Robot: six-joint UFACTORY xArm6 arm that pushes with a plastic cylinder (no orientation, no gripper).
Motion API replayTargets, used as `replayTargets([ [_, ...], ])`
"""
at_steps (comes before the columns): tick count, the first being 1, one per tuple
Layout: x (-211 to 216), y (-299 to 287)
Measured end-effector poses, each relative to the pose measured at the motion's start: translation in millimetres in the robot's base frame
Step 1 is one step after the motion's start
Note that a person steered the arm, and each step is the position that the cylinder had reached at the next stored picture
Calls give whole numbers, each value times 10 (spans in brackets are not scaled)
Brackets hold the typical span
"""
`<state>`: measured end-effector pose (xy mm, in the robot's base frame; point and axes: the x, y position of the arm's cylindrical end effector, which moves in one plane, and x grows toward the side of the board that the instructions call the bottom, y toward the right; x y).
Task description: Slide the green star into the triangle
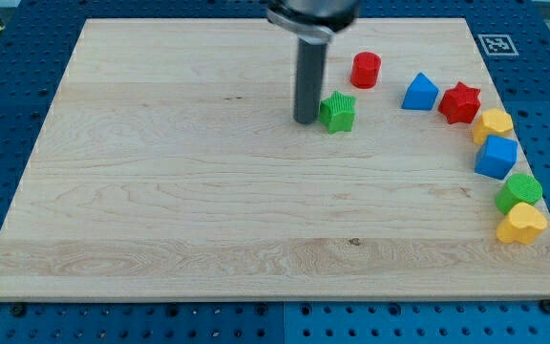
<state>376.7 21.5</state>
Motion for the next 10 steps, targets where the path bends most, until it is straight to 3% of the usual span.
replayTargets([
  [1, -12, -55],
  [2, 463, 59],
  [3, 482, 554],
  [5, -193, 641],
  [7, -155, 444],
  [8, -452, 421],
  [10, -517, 1457],
])
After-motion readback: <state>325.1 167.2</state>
